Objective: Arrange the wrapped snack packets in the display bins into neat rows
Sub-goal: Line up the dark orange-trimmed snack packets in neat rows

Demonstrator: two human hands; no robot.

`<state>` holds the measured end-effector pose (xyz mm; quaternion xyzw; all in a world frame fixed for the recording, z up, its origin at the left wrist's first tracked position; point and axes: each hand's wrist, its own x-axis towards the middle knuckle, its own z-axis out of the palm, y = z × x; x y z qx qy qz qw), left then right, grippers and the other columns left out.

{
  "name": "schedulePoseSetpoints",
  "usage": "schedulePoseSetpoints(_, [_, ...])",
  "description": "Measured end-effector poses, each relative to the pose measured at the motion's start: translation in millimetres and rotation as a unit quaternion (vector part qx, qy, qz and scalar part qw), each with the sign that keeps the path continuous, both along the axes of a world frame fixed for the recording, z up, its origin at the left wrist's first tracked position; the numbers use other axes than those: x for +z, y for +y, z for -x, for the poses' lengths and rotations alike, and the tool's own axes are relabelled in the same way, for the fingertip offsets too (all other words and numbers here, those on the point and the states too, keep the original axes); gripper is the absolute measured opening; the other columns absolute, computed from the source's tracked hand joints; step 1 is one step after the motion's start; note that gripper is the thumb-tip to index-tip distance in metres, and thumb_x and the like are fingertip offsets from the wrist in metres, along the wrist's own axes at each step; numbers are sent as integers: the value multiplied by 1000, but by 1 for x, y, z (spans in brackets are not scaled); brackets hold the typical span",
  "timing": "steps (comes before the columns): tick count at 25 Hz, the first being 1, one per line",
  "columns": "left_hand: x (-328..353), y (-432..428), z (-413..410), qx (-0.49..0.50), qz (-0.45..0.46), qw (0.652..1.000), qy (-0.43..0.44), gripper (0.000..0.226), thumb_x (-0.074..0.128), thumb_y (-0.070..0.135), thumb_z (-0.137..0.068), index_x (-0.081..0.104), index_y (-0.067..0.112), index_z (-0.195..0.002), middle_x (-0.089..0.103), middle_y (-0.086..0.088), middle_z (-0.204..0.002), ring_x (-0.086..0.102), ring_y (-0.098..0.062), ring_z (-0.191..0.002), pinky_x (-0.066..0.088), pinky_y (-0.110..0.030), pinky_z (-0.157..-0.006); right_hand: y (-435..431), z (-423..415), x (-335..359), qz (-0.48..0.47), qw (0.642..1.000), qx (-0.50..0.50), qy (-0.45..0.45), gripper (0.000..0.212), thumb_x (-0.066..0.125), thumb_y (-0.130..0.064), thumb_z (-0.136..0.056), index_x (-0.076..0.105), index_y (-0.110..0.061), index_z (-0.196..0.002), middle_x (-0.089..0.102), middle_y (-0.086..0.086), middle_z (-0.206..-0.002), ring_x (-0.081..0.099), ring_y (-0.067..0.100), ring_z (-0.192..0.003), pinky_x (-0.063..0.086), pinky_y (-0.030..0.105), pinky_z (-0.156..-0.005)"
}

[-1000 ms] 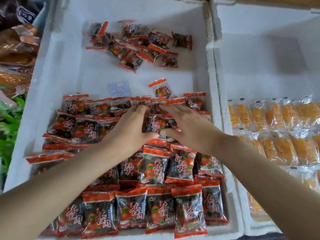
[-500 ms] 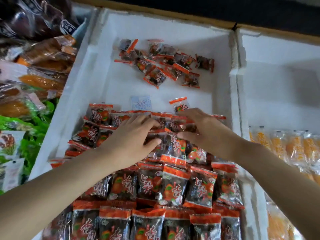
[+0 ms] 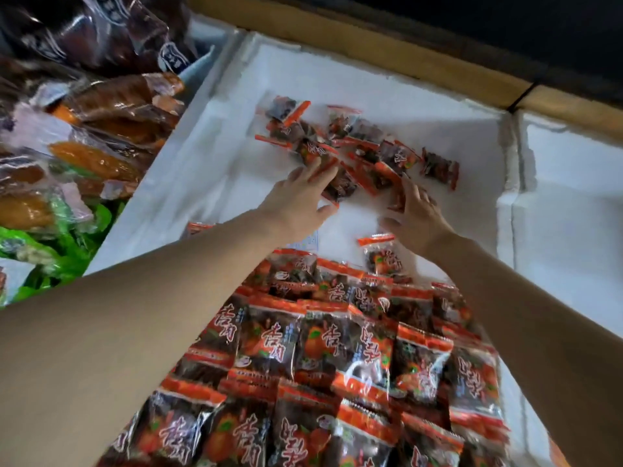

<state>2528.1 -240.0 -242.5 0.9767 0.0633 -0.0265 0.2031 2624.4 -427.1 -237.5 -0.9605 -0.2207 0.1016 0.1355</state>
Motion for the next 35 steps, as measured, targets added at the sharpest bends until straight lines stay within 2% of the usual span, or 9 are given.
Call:
schedulePoseSetpoints(3, [-4, -6, -20, 32, 32, 998, -41, 47, 43, 33, -100, 39, 18, -144, 24, -5, -157, 29, -28, -138, 30, -41, -109, 1, -1, -7, -22, 998, -5, -61, 55, 57, -24, -91, 33, -11, -138, 44, 14, -136, 37, 35, -124, 35, 41, -98])
schedulePoseSetpoints(6, [-4, -15, -30, 89, 50, 991, -88, 23, 54, 23, -96, 61, 10, -114, 60, -9, -123, 51, -29, -116, 40, -34, -95, -7, 13, -5, -12, 988, 62, -140, 39, 58, -26, -90, 47, -16, -126, 60, 7, -116, 56, 34, -102, 49, 41, -83])
schedulePoseSetpoints(11, [-9, -31, -28, 82, 165, 983, -10, 67, 76, 23, -80, 39, 2, -131, 52, -13, -128, 52, -28, -114, 44, -37, -96, -14, 30, 14, -62, 980, 73, -172, 19, 51, -31, -95, 55, -18, -108, 66, 3, -93, 63, 28, -81, 49, 34, -67])
schedulePoseSetpoints(14, [-9, -29, -18, 58, 142, 988, 25, 47, 77, 24, -79, 56, 3, -116, 59, -8, -117, 55, -22, -105, 44, -28, -85, -20, 38, 27, -95, 979, 29, -177, 25, 49, -36, -95, 54, -14, -107, 57, 2, -77, 56, 29, -67, 42, 31, -60])
schedulePoseSetpoints(17, [4, -21, -3, 81, 187, 976, -78, 35, 71, 22, -85, 58, 5, -112, 64, -7, -104, 61, -23, -96, 50, -29, -80, -37, 55, 37, -138, 973, 49, -181, 23, 51, -35, -93, 54, -16, -106, 61, 0, -79, 59, 27, -65, 49, 34, -59])
schedulePoseSetpoints(21, [29, -26, 19, 126, 246, 951, -139, 37, 69, 28, -86, 54, 8, -113, 60, 1, -96, 57, -14, -83, 41, -6, -64, -59, 83, 38, -120, 983, 136, -29, 26, 53, -48, -84, 56, -32, -103, 63, -11, -99, 64, 10, -80, 56, 29, -71])
schedulePoseSetpoints(24, [31, -42, 28, 112, 271, 952, -89, 35, 70, 30, -84, 57, 6, -107, 65, -3, -100, 64, -18, -86, 50, -24, -73, -56, 90, 37, -76, 978, 124, 152, 43, 33, -61, -79, 53, -30, -102, 57, -15, -90, 56, 7, -84, 41, 13, -69])
schedulePoseSetpoints(29, [35, -52, 36, 123, 289, 945, -86, 30, 70, 28, -85, 58, 8, -104, 67, -5, -94, 67, -24, -81, 49, -24, -60, -45, 72, 32, -81, 971, 84, 206, 45, 68, -23, -84, 48, -18, -124, 54, -11, -101, 55, 12, -95, 45, 30, -89])
schedulePoseSetpoints(35, [43, -54, 39, 78, 328, 940, -54, 19, 70, 19, -85, 54, 12, -91, 65, 0, -81, 65, -3, -65, 52, -18, -59, -57, 54, 29, -131, 977, 47, 160, 11, 61, -13, -89, 61, -22, -84, 60, -7, -83, 60, 14, -82, 44, 25, -79])
